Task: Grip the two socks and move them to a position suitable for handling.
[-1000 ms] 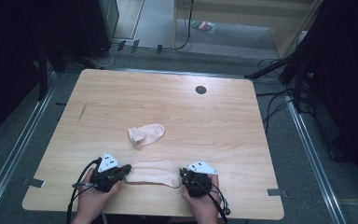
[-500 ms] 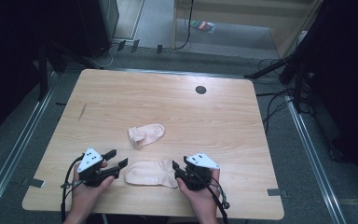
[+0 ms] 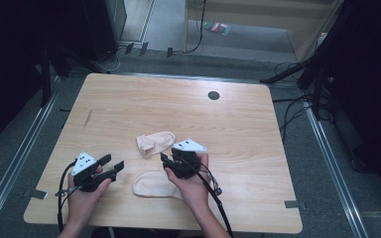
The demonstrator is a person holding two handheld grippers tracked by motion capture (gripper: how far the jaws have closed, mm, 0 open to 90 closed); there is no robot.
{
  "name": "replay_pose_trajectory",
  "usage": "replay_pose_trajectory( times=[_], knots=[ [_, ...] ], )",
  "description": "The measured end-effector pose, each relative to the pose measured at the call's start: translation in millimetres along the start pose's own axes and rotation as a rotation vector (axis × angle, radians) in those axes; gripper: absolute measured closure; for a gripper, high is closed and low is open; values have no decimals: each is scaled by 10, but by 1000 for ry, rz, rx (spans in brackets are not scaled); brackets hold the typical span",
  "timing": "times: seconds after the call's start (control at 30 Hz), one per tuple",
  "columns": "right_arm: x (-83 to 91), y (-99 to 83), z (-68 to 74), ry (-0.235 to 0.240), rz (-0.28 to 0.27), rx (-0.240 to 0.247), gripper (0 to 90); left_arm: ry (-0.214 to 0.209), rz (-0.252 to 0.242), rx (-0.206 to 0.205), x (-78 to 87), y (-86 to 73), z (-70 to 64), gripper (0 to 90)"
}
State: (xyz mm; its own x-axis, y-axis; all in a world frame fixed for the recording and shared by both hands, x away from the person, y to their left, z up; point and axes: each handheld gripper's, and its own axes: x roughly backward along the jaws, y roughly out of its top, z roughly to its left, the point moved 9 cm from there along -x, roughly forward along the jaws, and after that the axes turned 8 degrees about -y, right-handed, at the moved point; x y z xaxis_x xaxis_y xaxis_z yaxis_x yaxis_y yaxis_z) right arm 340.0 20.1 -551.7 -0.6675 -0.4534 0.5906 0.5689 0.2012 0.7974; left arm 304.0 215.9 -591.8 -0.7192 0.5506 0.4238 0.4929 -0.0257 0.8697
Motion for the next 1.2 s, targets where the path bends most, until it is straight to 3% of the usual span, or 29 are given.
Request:
replay_pose_trajectory(
  times=[0.23, 0.4, 0.63, 0.77, 0.9, 1.0, 1.2],
  knots=[
    [-363, 153, 84, 2, 21, 7, 603, -9, 17, 28, -9, -15, 17, 415],
    [-579, 231, 82, 11, 50, -27, 611, -7, 31, 21, -22, -23, 6, 435],
    [-812, 212, 105, 22, 106, -54, 606, -5, 42, 15, -31, -28, 1, 450],
    [-914, 148, 169, 15, 136, -18, 629, -2, 45, 15, -37, -30, 0, 456],
    [-939, 74, 185, -36, 151, 55, 873, -1, 46, 14, -37, -30, 1, 456],
    [-867, 138, 192, -18, 117, 35, 893, -8, 39, 19, -37, -22, 3, 450],
    [-659, 407, 172, -7, 44, 38, 899, -34, 22, 28, -78, 15, -26, 417]
  ],
)
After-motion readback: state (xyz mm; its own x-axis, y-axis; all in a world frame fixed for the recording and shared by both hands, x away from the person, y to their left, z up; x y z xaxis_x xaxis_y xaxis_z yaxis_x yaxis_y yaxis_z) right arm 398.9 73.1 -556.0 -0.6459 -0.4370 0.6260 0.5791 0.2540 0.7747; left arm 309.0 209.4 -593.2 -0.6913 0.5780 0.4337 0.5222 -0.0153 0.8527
